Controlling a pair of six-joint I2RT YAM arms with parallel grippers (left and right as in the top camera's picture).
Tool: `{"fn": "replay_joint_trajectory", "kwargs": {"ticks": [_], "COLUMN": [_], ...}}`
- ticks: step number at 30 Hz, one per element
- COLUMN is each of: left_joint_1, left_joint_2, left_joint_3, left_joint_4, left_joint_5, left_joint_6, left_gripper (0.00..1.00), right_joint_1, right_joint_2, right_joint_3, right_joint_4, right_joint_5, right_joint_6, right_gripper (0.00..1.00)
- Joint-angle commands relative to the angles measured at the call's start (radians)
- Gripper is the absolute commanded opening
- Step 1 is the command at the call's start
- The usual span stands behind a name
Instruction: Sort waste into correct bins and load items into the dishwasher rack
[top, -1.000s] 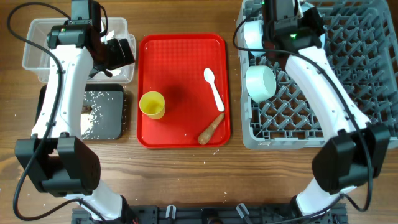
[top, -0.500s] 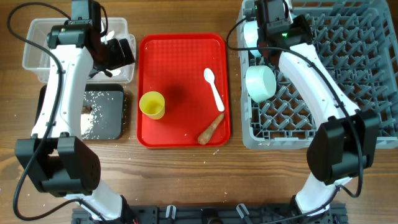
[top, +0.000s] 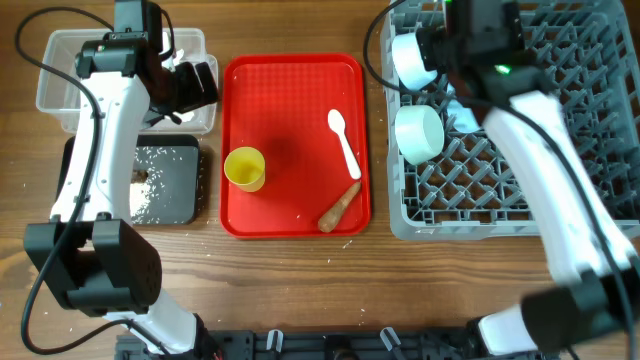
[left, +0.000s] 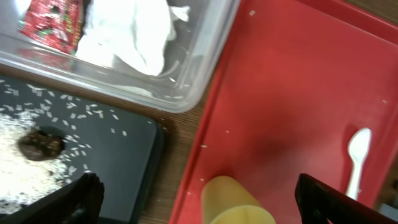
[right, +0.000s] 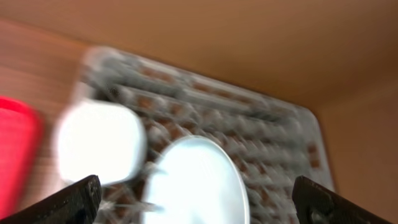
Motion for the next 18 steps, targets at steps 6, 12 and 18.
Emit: {"fn": "replay_joint_trajectory", "kwargs": {"ticks": [6,12,18], "left_joint_1": [-0.007,-0.135,-0.234], "left_joint_2": [-0.022,-0.02,-0.003], "left_joint_3": [0.015,-0.012,-0.081], "left_joint_4": [-0.129,-0.209,-0.179], "left_joint_5": [0.222,0.214,0.143], "left_joint_6": [0.037,0.221,0.22], "left_gripper": [0.8,0.53,0.65], "right_joint_1": [-0.002,-0.002,-0.002], "right_joint_2": [-0.064,-0.056,-0.056], "right_joint_3": [0.003,-0.018,-0.018], "right_joint_4": [-0.146,-0.146,-0.149], "right_joint_5": [-0.869,-0.776,-0.754], "right_joint_6": [0.08,0.082,0.103], "right_gripper": [1.0,0.82,0.78]}}
